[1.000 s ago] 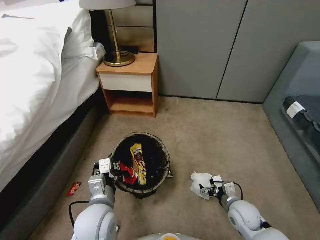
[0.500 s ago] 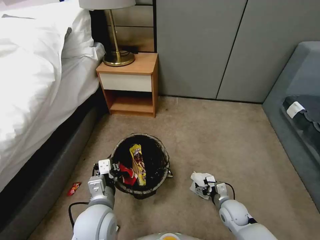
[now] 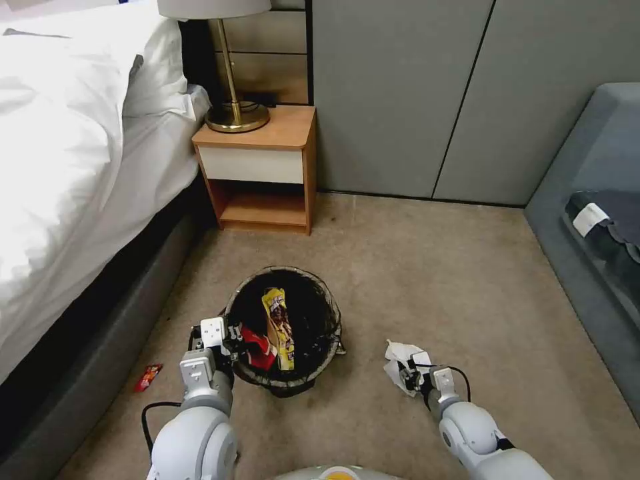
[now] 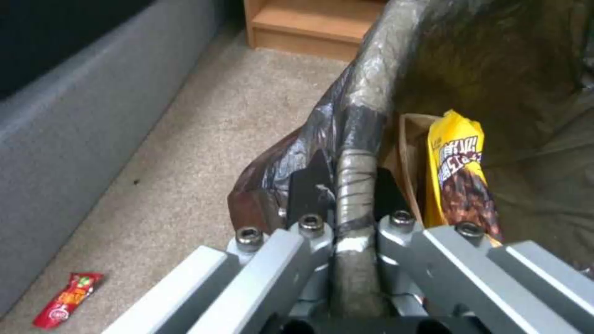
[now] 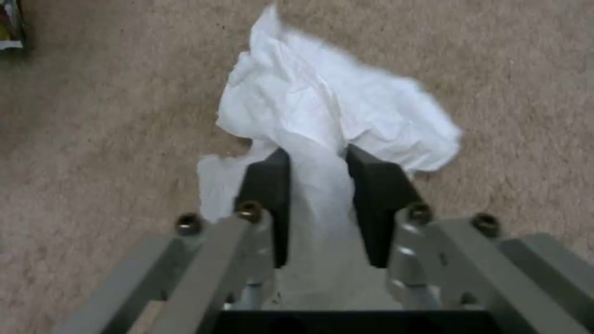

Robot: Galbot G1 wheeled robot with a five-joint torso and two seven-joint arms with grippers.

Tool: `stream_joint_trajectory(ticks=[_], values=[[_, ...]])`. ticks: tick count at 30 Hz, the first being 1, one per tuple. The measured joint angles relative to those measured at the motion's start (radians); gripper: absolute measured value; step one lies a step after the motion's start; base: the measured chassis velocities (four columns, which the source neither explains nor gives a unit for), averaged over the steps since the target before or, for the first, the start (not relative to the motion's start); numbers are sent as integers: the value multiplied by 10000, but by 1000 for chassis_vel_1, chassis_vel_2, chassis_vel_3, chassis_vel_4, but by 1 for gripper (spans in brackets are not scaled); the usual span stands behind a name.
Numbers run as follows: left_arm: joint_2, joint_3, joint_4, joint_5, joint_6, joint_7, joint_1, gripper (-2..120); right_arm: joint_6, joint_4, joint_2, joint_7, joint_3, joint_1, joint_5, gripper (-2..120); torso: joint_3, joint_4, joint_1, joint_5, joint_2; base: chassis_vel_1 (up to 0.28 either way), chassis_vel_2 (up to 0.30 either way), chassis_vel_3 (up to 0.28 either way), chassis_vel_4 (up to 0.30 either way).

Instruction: Pick up the trash bin, then pick up the garbage from the floor and place it into the trash bin.

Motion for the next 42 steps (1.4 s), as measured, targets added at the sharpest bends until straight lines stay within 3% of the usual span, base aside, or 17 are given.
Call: stream_joint_trajectory(ticks=[2, 4, 5, 17, 22, 25, 26, 30, 36, 38, 42], values=[[4, 6, 0, -8, 7, 0, -5, 0, 84, -40, -1, -14, 13, 2, -46, 10, 0, 0, 0, 0, 0, 0, 0, 0, 0], [5, 6, 0, -10, 8, 0, -8, 0, 96, -47, -2, -18, 15, 3, -56, 8, 0, 0, 0, 0, 0, 0, 0, 0, 0], [9, 7, -2, -19, 12, -1, -16, 0, 181, -83, -1, -51, 41, 13, -123, 0, 0, 0, 0, 0, 0, 0, 0, 0, 0], [25, 6, -7, -34, 30, -2, -37, 0, 794, -23, 13, -114, 274, 12, -677, 0, 0, 1, -1, 0, 0, 0, 0, 0, 0], [52, -17, 12, -37, 30, -1, -23, 0, 1323, 633, -3, 72, 523, -183, -810, 0, 0, 0, 0, 0, 0, 0, 0, 0, 0], [69, -22, 63, -41, 30, -5, -28, 0, 2492, 1997, 7, 120, 779, -406, -830, 0, 0, 0, 0, -2, 0, 0, 0, 0, 0], [69, -22, 63, -41, 30, -5, -28, 0, 2492, 1997, 7, 120, 779, -406, -830, 0, 0, 0, 0, -2, 0, 0, 0, 0, 0], [62, -4, 163, -41, 30, -7, -26, 0, 4039, 4214, 115, -581, 1106, -650, -760, 0, 0, 1, -1, -1, 0, 0, 0, 0, 0], [74, 32, 174, -33, 22, -8, 11, 0, 4791, 6131, -107, -1608, 1035, -918, -488, 0, 0, 1, -1, -3, 0, 0, 0, 0, 0], [84, 65, 188, -29, 22, -9, 2, 0, 5200, 6968, -386, -2410, 650, -1192, -362, 0, 0, 1, -1, -1, 1, 0, 0, 0, 0], [106, 121, 212, -24, 22, -11, -4, 0, 5668, 7316, -836, -3319, 104, -1480, -676, 0, 0, 0, -1, -1, 0, 0, 0, 0, 0]])
